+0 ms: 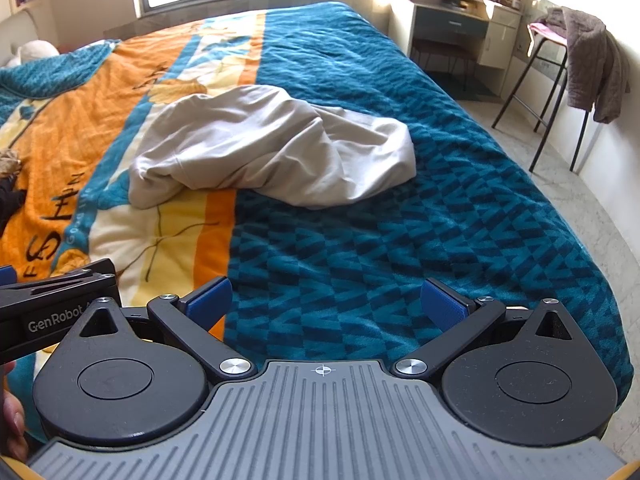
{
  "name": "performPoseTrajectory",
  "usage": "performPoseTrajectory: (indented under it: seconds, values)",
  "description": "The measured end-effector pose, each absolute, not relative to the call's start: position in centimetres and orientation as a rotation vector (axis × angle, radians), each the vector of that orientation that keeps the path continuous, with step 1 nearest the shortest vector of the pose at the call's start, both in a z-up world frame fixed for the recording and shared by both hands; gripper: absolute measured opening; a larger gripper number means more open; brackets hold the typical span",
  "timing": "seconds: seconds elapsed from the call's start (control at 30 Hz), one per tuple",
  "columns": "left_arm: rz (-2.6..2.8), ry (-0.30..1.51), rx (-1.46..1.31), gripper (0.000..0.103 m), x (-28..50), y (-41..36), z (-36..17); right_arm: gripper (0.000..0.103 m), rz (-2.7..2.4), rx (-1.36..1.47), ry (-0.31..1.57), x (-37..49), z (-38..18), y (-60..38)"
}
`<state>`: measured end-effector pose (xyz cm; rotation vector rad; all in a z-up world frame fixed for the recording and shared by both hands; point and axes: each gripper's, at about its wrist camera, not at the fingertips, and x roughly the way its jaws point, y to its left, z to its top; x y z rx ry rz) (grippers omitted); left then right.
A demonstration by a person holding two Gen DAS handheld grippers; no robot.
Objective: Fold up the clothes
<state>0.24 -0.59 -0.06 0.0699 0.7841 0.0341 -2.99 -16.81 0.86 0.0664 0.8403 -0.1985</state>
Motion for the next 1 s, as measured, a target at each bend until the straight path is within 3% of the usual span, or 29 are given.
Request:
performPoseTrajectory:
  seconds: [1.0]
  values:
    - [0.033,0.821,0.062,0.101,1.4,-0.5,-1.3,0.103,-0.2,0.079,0.861,-1.8,-0.1,-17.1]
